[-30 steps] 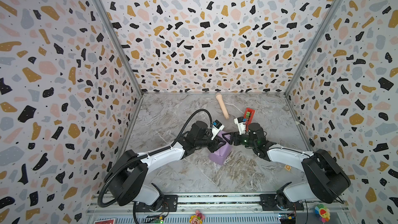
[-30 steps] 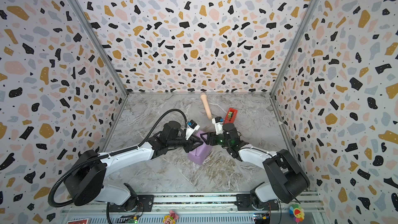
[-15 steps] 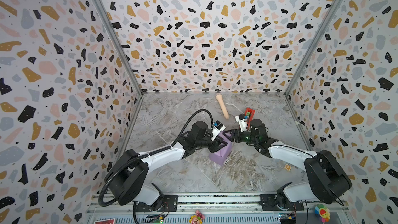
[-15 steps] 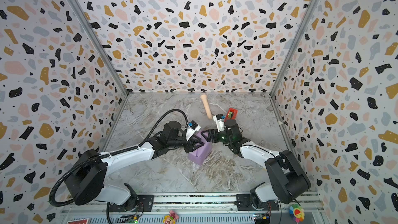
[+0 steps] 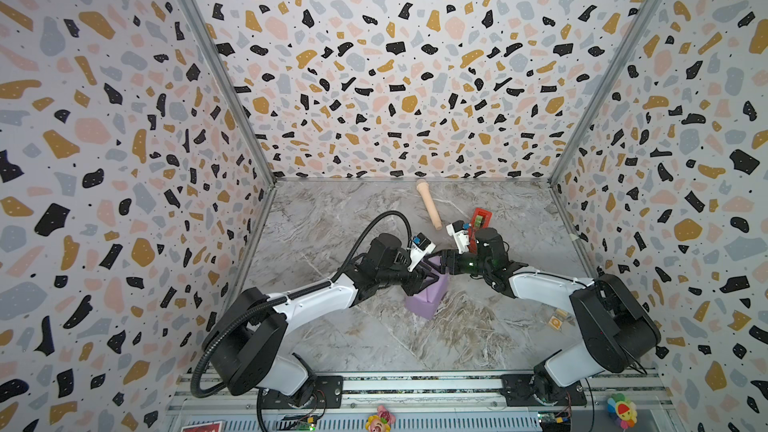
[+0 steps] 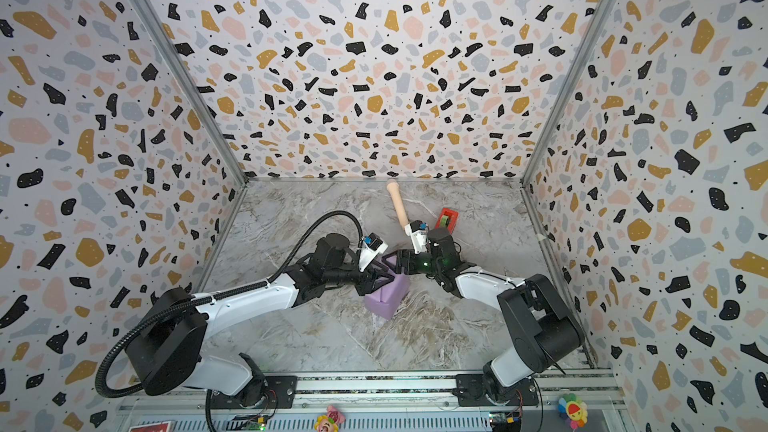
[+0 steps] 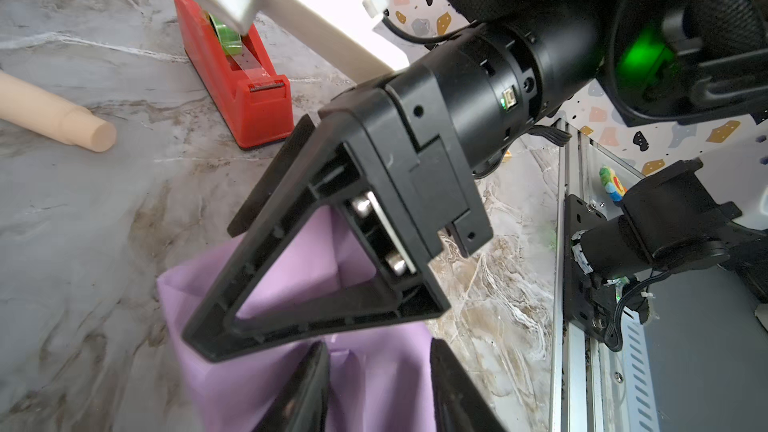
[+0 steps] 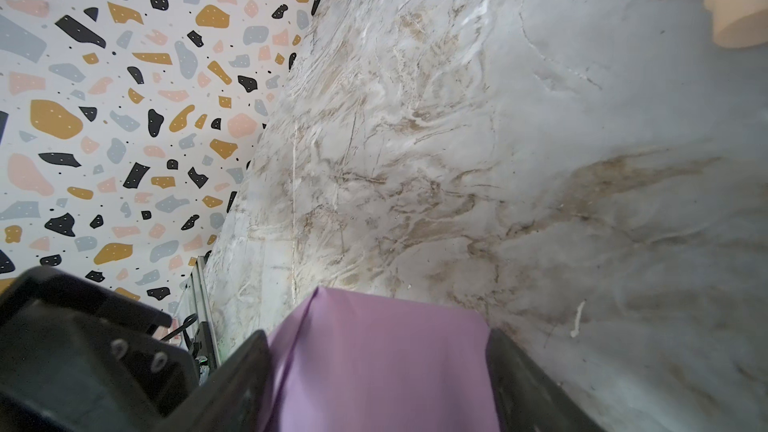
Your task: Wrap the gift box in paper
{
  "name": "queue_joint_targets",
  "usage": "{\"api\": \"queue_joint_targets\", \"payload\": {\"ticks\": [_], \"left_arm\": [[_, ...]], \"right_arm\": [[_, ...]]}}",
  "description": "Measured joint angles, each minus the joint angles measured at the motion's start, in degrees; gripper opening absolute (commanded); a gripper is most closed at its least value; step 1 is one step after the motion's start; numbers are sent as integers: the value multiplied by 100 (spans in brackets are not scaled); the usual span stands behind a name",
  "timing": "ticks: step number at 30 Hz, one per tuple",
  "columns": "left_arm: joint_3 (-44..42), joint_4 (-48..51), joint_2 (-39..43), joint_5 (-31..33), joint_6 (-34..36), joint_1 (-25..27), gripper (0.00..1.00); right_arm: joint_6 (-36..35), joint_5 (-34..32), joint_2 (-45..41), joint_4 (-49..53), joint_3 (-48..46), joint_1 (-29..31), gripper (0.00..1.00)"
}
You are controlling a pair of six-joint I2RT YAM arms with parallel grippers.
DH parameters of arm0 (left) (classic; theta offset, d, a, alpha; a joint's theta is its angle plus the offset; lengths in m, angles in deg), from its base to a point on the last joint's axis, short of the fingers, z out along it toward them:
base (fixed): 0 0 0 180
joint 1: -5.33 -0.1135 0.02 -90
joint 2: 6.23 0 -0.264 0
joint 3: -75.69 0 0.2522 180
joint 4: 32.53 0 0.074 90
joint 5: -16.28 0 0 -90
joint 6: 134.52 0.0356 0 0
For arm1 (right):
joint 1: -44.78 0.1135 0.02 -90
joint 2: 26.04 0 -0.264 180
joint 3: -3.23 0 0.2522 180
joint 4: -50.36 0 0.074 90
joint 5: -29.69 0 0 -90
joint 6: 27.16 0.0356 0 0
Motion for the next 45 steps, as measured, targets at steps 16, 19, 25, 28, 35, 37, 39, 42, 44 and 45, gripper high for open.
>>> {"api": "queue_joint_targets", "payload": {"ticks": [16, 19, 25, 28, 35, 37, 39, 42, 44, 45], "left_arm": [[0, 11, 120, 157, -428, 59, 54], [0, 31, 175, 205, -479, 57, 55], [0, 81, 411, 354, -514, 55, 59], [-2, 111, 581, 448, -522, 55, 60], [-549, 125, 1270, 1239, -953, -140, 73], [-750, 133, 1381, 1421, -1147, -238, 74], [-809, 190, 1311, 1526, -1279, -299, 75], [-807, 199, 1045, 1510, -1353, -302, 75], [-807, 199, 876, 1458, -1384, -302, 75], [-807, 181, 809, 1414, -1410, -302, 76]], "right_arm": [[-225, -282, -225, -1005, -695, 37, 79], [-256, -323, -225, -1084, -730, 39, 78], [-306, -345, -225, -1115, -737, 50, 77], [-321, -358, -223, -1117, -737, 57, 77], [-341, -378, -223, -1130, -737, 66, 77], [-341, -378, -223, -1130, -737, 66, 77], [-341, -378, -223, -1132, -737, 68, 77], [-341, -385, -223, -1134, -737, 72, 76], [-341, -396, -223, -1137, -737, 79, 76], [-341, -400, -223, -1134, -737, 81, 76]]}}
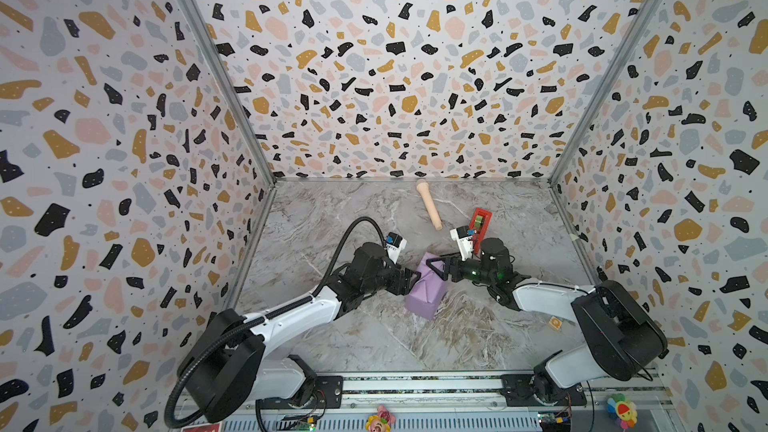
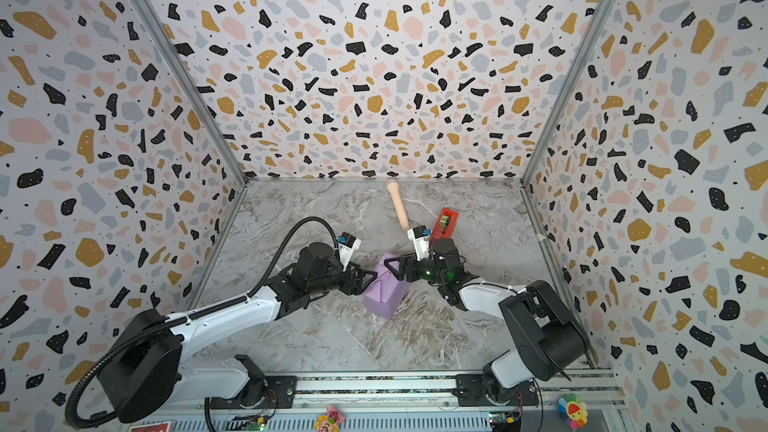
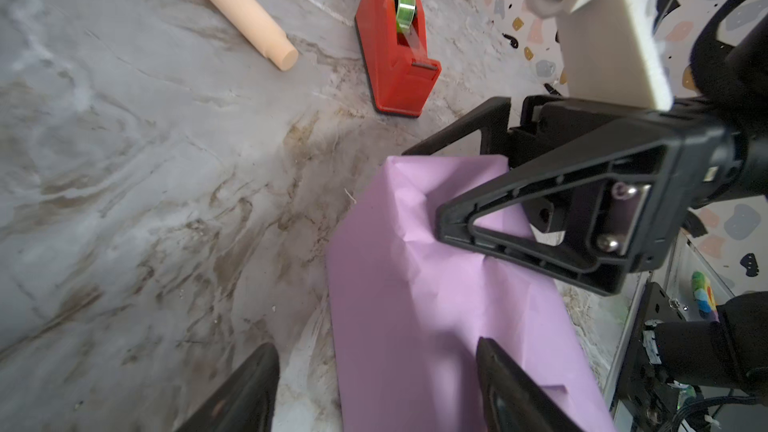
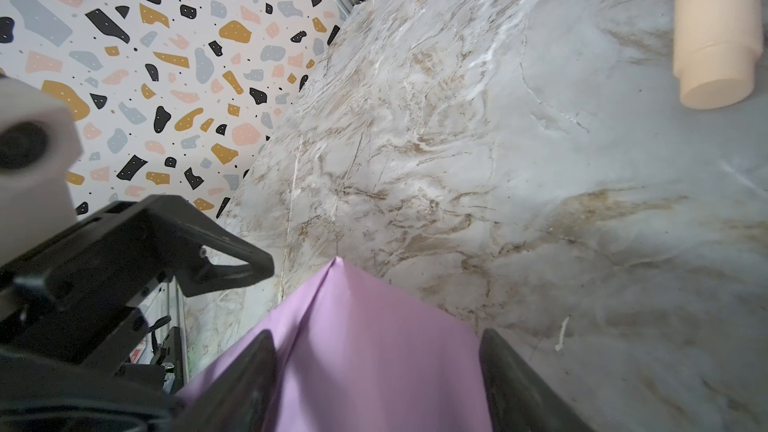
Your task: Wrap the gift box in paper
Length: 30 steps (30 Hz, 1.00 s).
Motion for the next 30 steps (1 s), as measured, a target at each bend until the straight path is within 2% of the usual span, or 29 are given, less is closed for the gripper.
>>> {"api": "queue_joint_targets", "payload": {"ticks": [15, 24, 30], "left_arm": [[17, -326, -302, -439, -50, 0, 77], [22, -306, -302, -365, 35, 0, 75], [111, -170, -343, -365, 50, 2, 74]], "right_arm": [[-11, -52, -33, 127, 48, 22, 79], [-236, -57, -219, 1598, 863, -57, 82], [-258, -13, -780, 2509, 1453, -627, 79]]}}
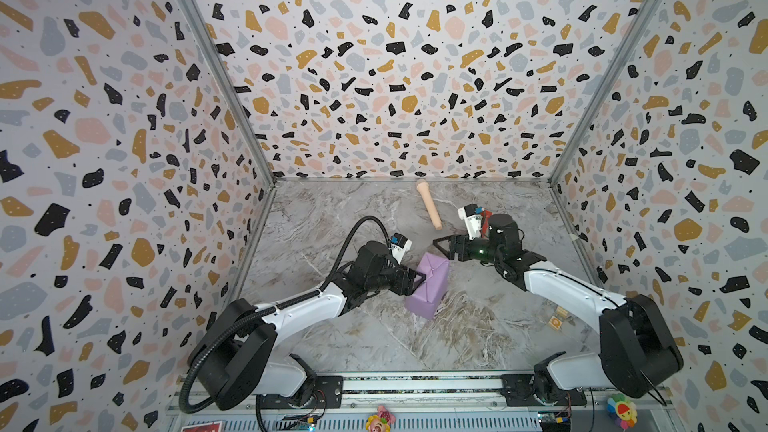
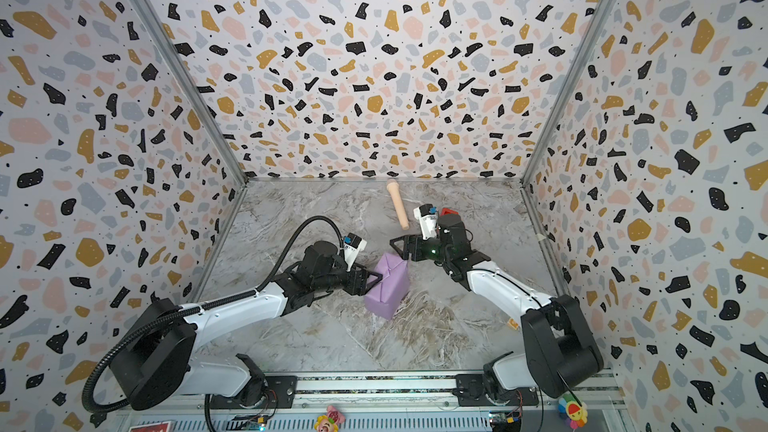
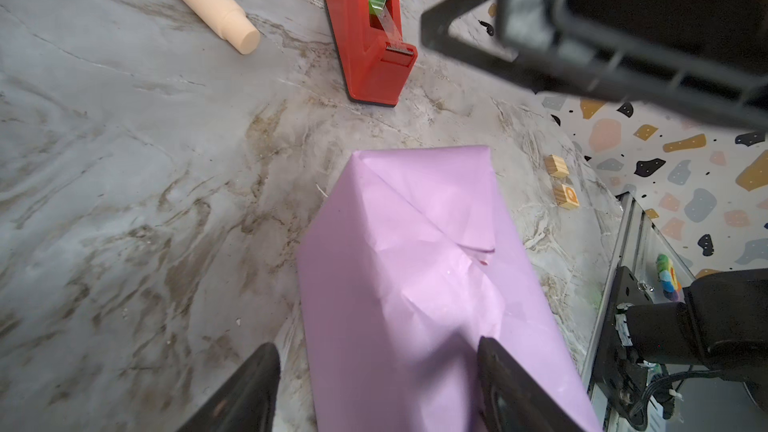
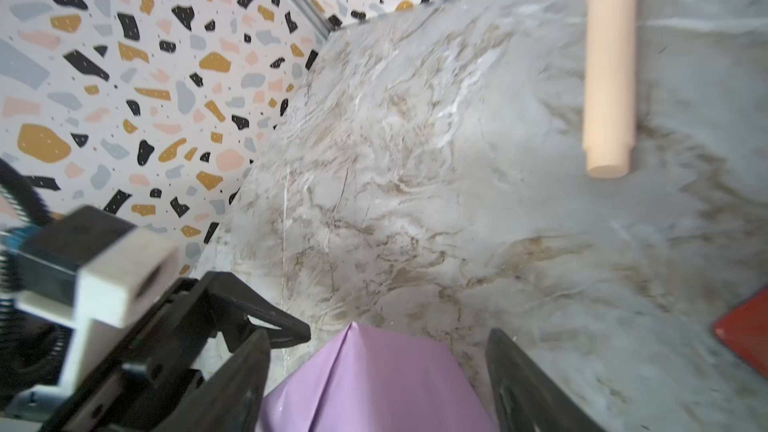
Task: Wrap the gift box in paper
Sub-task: 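Release the paper with the right gripper and move it to the red tape dispenser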
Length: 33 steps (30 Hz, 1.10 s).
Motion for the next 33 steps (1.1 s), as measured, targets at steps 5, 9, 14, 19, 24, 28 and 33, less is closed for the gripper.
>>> {"api": "queue_joint_targets", "payload": {"ticks": [5, 9, 14, 19, 24, 28, 33], "left_arm": [[192, 210, -105, -2, 28, 0, 74], [341, 402, -173, 0, 114, 0, 73], [435, 525, -221, -2, 160, 0, 73], [435, 533, -221, 0, 160, 0, 73], [435, 535, -221, 0, 162, 0, 72], [435, 538, -219, 0, 170, 0, 72], [444, 546, -219, 2, 203, 0, 72]], "right_arm": [[24, -20, -529, 660, -31, -885, 74], [195, 48, -562, 916, -223, -1604, 70], [446, 192, -42, 1019, -232, -2081, 64], [673, 396, 804, 933, 87, -2177, 53], [796, 678, 1591, 715, 605, -2216, 45], [848, 837, 1974, 553, 796, -2218, 42], [927, 1021, 2382, 389, 916, -2218, 39]]}}
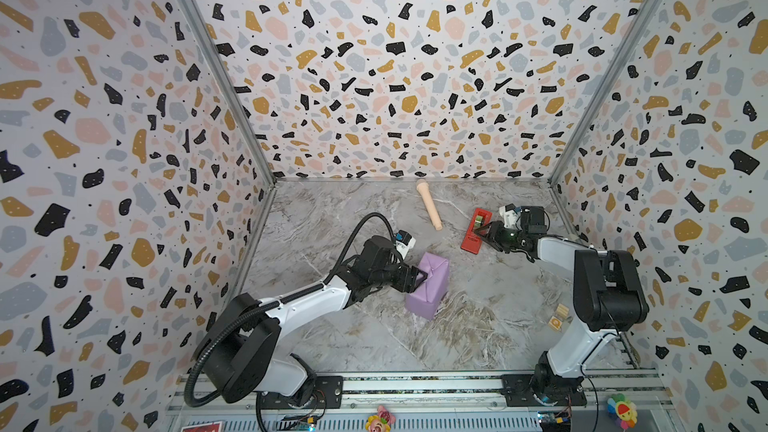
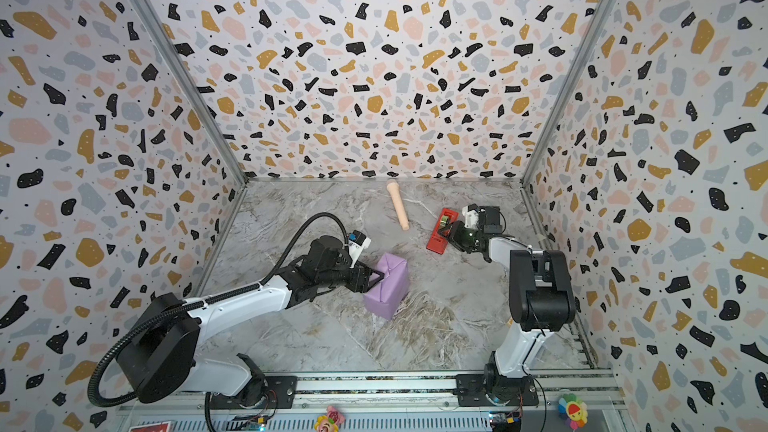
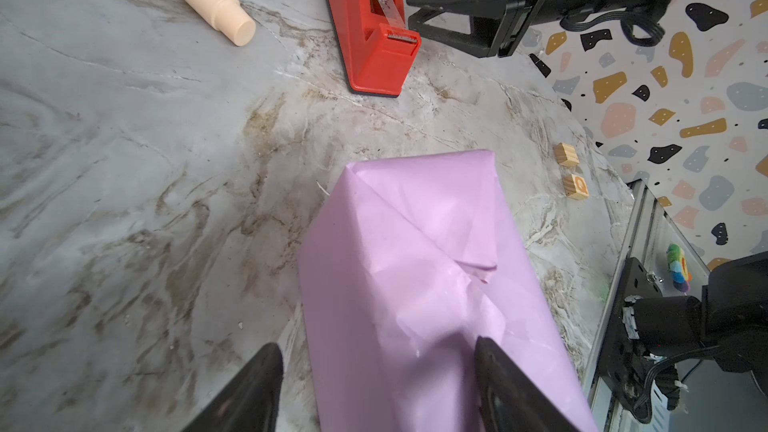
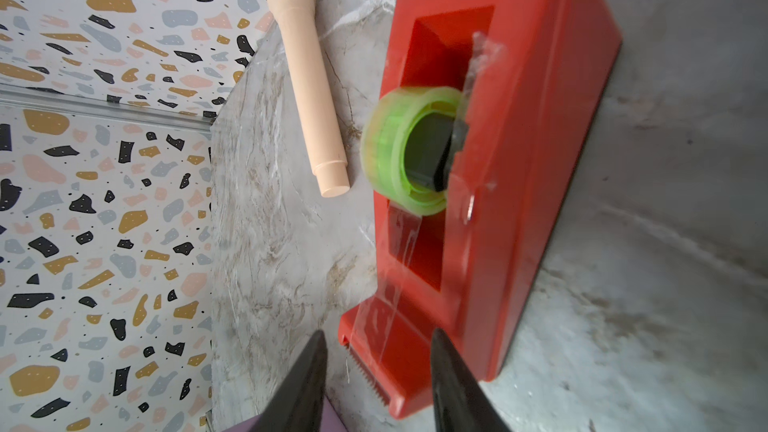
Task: Wrap the gift box in paper
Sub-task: 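Release the paper with the right gripper and move it to the red tape dispenser, then pull a strip of tape from the red dispenser with the right gripper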
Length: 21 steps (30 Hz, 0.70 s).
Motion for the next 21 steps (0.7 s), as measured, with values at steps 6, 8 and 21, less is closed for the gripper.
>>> {"api": "queue_joint_targets", "payload": {"ticks": [6, 8, 21], "left_arm": [[0, 2, 2, 7, 33, 0, 72], [2, 4, 4, 11, 39, 0, 72], [2, 4, 9, 17, 61, 2, 71]], "right_arm": [[136, 382, 367, -369, 83, -2, 30], [221, 503, 470, -566, 83, -9, 26], [1248, 1010, 713, -1672, -116, -87, 0]]}}
